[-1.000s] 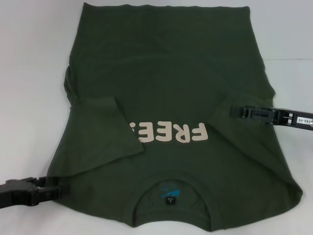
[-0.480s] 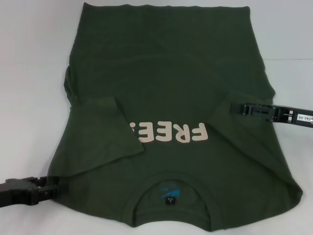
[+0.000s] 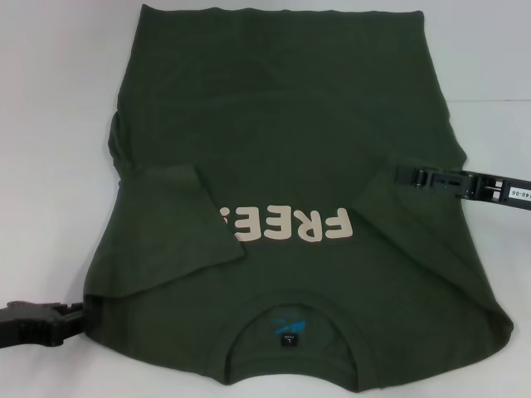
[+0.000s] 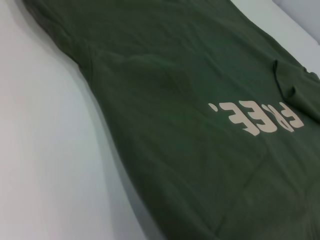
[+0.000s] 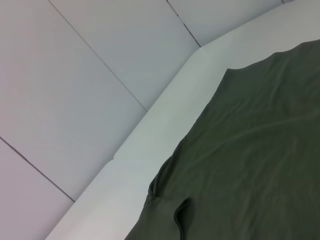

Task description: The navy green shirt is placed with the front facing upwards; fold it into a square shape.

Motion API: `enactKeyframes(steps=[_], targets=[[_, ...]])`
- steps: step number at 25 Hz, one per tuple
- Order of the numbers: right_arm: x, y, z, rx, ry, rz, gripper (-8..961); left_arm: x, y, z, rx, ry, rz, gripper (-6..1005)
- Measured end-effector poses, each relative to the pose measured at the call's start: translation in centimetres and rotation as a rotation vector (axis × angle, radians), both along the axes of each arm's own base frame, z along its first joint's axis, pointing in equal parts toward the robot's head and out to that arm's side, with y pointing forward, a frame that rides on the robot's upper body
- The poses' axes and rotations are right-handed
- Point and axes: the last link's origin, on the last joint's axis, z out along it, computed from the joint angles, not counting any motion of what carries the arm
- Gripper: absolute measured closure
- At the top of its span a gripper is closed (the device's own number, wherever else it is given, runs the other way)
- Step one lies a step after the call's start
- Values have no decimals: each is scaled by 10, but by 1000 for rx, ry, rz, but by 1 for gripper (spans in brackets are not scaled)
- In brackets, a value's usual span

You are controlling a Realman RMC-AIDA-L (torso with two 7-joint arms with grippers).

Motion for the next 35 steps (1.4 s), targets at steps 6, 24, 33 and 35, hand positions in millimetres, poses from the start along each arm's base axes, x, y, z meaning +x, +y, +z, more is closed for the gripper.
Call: enactKeyframes(steps=[6, 24, 33, 35], targets=[[2, -1, 1, 1, 1, -4, 37, 1, 4, 0, 6, 7, -1, 699], [40, -29, 22, -170, -69, -167, 40, 5, 4, 1, 16, -56, 53, 968], [76, -74, 37, -202, -34, -292, 43, 6, 6, 0, 28, -73, 55, 969], [81, -82, 37, -210, -34, -309, 44, 7, 8, 0, 28, -74, 52, 969]])
